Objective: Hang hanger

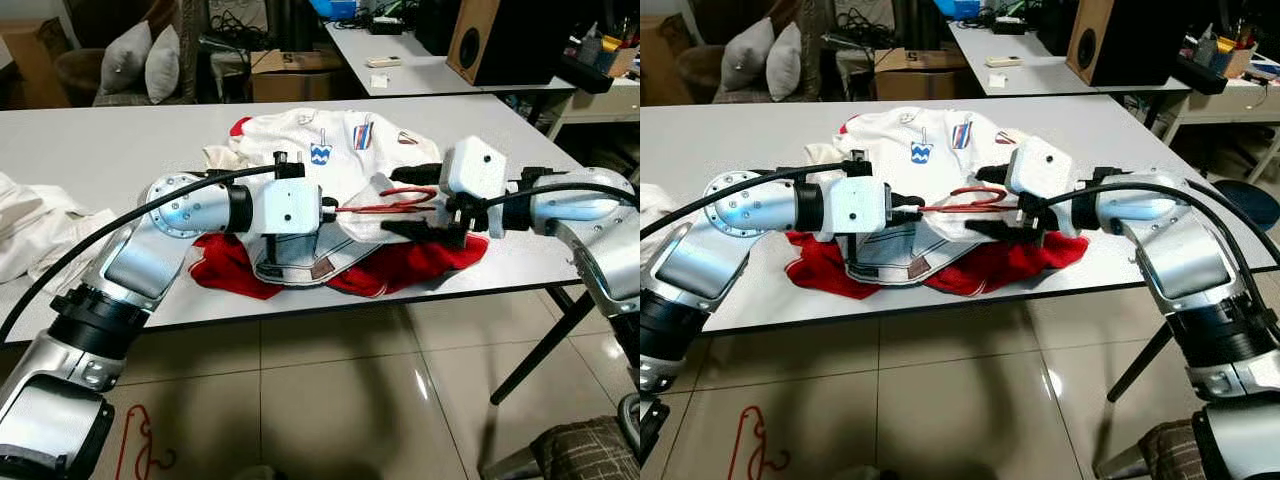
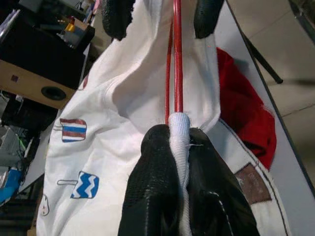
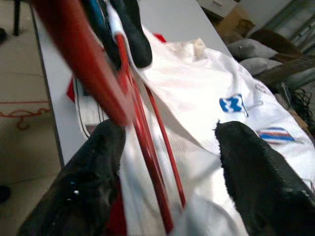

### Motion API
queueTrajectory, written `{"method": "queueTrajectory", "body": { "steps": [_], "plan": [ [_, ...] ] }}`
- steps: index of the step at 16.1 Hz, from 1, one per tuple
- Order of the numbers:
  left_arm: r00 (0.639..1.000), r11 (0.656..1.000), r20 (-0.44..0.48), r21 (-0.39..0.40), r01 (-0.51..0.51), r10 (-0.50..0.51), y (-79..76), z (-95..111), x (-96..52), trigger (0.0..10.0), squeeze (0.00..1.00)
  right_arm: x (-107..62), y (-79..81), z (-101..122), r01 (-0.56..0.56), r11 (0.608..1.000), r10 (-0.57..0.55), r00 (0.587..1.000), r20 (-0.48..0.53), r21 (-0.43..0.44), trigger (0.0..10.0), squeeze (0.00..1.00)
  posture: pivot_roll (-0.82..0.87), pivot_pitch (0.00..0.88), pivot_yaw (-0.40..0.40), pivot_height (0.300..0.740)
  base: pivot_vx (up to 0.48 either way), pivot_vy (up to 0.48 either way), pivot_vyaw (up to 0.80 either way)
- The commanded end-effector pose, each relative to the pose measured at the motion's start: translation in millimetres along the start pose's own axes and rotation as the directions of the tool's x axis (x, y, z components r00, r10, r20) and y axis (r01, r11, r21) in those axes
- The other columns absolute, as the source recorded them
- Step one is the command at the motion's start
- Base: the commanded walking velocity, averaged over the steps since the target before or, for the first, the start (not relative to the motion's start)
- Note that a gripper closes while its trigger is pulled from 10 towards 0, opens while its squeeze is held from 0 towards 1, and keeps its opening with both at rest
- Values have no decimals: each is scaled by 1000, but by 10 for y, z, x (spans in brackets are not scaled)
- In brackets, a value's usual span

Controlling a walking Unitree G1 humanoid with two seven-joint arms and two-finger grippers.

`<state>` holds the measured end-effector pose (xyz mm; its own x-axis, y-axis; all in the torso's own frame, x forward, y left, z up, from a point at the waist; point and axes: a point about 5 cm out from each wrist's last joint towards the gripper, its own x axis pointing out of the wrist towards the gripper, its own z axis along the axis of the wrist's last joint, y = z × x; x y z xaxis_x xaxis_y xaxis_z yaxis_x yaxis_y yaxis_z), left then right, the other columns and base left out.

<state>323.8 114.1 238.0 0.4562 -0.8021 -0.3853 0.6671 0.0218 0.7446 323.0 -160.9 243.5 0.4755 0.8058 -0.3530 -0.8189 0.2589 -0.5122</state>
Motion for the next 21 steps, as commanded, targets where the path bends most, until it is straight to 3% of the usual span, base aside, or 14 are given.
{"method": "queueTrajectory", "body": {
  "steps": [1, 8, 18, 19, 20, 21],
  "plan": [
    [1000, 999, 12, 47, 21, -21, 1, 75, 5, 0, 0, 13, -48, 37, 1, 1000, -1, 1000, -5, -28, 0, 0, -9, 0, 9, 740, 0, 0, 0],
    [1000, 999, 8, 47, 27, -27, 10, 84, 1, 0, 0, 113, -78, 30, -48, 996, 47, 999, -26, -68, 0, 0, -6, 0, 3, 740, 0, 0, 0],
    [1000, 999, 5, 52, 16, -16, 37, 77, -14, 0, 0, 149, -83, 15, -52, 997, 52, 999, -16, -60, 0, 0, -7, 0, 3, 740, 0, 0, 0],
    [1000, 999, 6, 51, 11, -11, 41, 76, -14, 902, 0, 149, -83, 20, -51, 997, 51, 999, -11, -58, 0, 0, -6, 0, 4, 740, 0, 0, 0],
    [999, 999, 13, 29, -34, 33, 85, 70, -13, 10000, 0, 147, -86, 26, -47, 997, 47, 999, -3, -57, 0, 0, -6, 0, 3, 740, 0, 0, 0],
    [999, 999, 25, -7, -33, 33, 92, 68, -14, 10000, 0, 146, -87, 27, -46, 997, 46, 999, 0, -56, 0, 0, -6, 0, 3, 740, 0, 0, 0]
  ]
}}
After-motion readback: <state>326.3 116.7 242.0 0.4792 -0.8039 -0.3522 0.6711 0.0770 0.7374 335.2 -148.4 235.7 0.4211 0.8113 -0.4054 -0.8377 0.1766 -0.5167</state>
